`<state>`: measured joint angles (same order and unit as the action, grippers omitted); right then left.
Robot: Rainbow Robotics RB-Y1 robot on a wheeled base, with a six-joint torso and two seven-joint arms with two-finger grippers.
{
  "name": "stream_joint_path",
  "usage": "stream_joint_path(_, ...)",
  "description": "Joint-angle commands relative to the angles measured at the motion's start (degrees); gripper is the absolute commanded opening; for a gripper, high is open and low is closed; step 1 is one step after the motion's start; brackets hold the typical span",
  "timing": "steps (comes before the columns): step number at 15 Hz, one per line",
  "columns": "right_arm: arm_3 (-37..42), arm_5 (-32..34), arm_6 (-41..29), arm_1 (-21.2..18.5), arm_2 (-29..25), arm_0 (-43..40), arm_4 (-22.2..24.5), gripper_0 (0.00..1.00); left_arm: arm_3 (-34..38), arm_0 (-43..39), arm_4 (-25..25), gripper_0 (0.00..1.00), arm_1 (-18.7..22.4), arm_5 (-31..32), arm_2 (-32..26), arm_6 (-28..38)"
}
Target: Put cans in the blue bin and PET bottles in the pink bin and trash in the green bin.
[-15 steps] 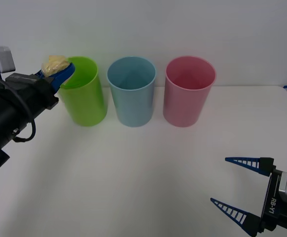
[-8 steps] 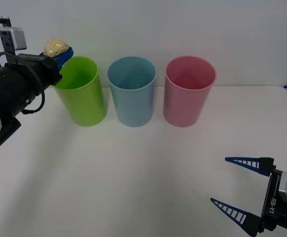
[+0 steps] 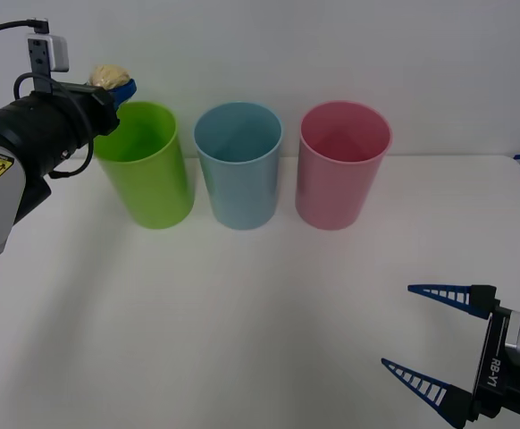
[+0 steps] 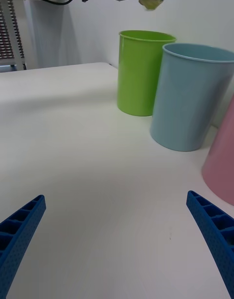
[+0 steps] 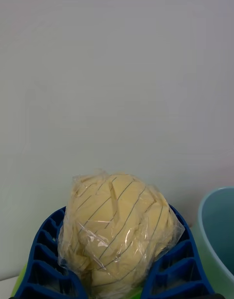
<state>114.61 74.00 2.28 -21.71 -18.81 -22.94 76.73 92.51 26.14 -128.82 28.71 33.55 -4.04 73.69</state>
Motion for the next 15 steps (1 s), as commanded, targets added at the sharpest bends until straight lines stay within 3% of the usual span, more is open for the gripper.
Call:
stream_joint_path(1, 0.00, 0.00, 0.00, 0.00, 0.00, 0.00, 0.00, 1.00, -0.58, 0.22, -0.74, 0.00, 0.12, 3.02, 0.26, 0.05)
stream_joint_path(15, 0.00, 0.00, 0.00, 0.00, 0.00, 0.00, 0.00, 1.00, -1.55, 0.13, -4.43, 0.00, 0.03, 4.16, 0.61, 0.14)
